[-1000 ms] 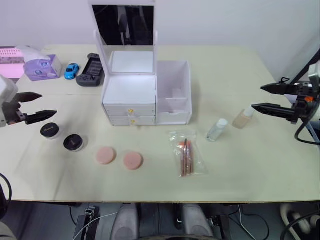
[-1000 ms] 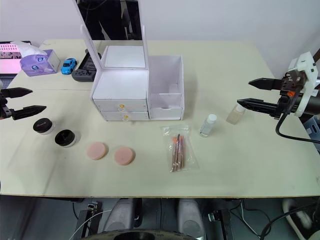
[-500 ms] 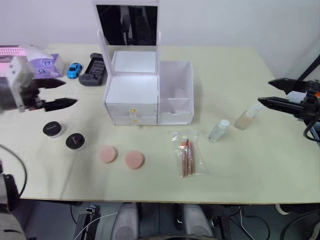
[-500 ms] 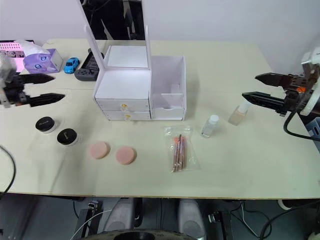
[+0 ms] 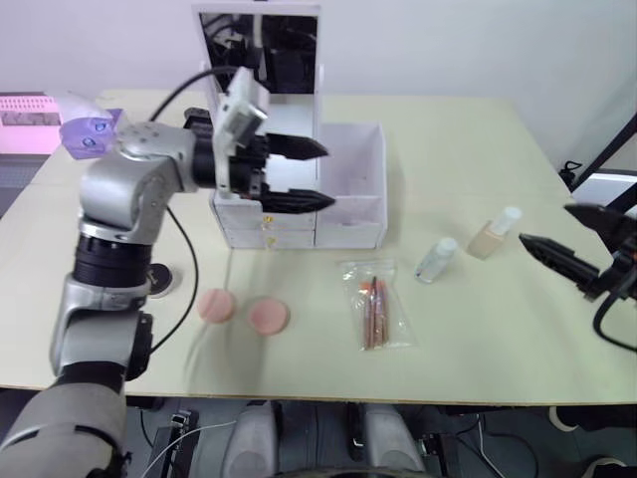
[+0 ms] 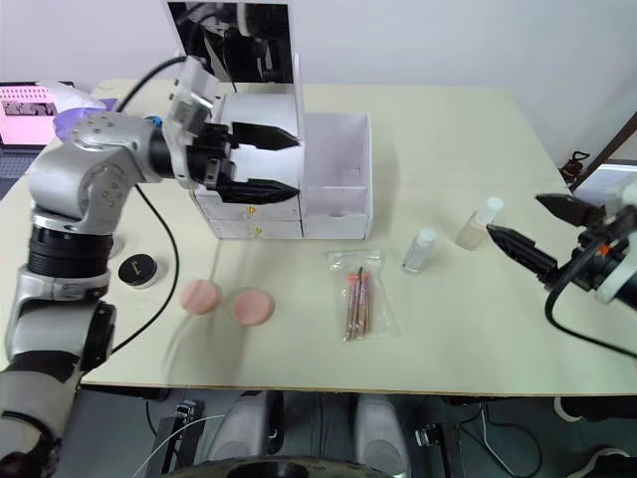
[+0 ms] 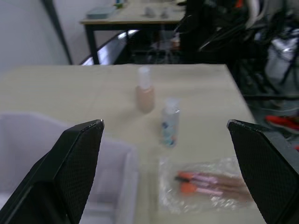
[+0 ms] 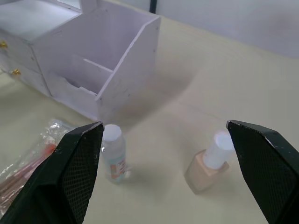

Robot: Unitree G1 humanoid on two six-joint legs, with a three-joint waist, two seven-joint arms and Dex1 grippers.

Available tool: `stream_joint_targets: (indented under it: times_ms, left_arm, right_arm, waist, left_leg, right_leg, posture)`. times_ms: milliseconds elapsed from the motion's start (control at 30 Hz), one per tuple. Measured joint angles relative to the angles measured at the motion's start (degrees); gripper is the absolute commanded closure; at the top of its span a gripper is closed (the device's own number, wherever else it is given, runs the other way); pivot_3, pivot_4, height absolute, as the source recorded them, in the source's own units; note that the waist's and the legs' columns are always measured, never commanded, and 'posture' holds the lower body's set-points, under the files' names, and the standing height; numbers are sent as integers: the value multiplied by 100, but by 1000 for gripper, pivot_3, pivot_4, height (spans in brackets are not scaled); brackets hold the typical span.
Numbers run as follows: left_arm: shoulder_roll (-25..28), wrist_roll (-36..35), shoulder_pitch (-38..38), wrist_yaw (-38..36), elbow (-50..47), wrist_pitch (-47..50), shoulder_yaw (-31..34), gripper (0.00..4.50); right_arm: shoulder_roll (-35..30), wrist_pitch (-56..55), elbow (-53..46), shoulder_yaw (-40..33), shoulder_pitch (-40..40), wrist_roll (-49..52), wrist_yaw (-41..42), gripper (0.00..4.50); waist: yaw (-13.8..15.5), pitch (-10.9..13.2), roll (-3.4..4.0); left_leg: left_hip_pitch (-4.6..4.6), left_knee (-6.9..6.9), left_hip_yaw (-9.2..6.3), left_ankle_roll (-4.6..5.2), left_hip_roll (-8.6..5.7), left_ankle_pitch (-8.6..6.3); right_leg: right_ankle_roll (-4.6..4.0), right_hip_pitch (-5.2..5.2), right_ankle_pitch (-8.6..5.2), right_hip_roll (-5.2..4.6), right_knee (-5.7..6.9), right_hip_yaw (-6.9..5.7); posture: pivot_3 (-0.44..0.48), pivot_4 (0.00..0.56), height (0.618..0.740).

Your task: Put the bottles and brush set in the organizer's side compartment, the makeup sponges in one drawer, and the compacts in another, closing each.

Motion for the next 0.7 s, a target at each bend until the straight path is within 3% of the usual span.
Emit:
stream_joint_targets:
  times_ms: [233, 433, 700]
  left_arm:
    - [-71, -114, -191, 158, -237, 327, -261, 57]
    - [-3, -64, 68, 660, -195, 417, -216, 57]
    - [137, -240, 645, 1468, -869, 773, 210, 57]
  right_arm:
    - [428, 141, -556, -77, 364, 25, -915, 0]
    - [408, 285, 354, 852, -676, -292, -1842, 0]
    - [392, -88, 1696, 1878, -1507, -749, -1890, 0]
  waist:
    - [5, -2, 4]
    - [-25, -1, 7]
    - [31, 0, 8]
  left_leg:
    - [4, 12, -4, 0, -1, 0]
    - [5, 5, -10, 0, -2, 0]
    - [-15, -7, -12, 16, -4, -8]
  right_leg:
    - [-7, 13, 3, 0, -13, 1]
    - [-22, 8, 12, 1, -16, 0]
    - [-24, -8, 6, 7, -16, 5]
  posture:
    - [0, 150, 729]
    - [0, 150, 729]
    - [0, 150, 729]
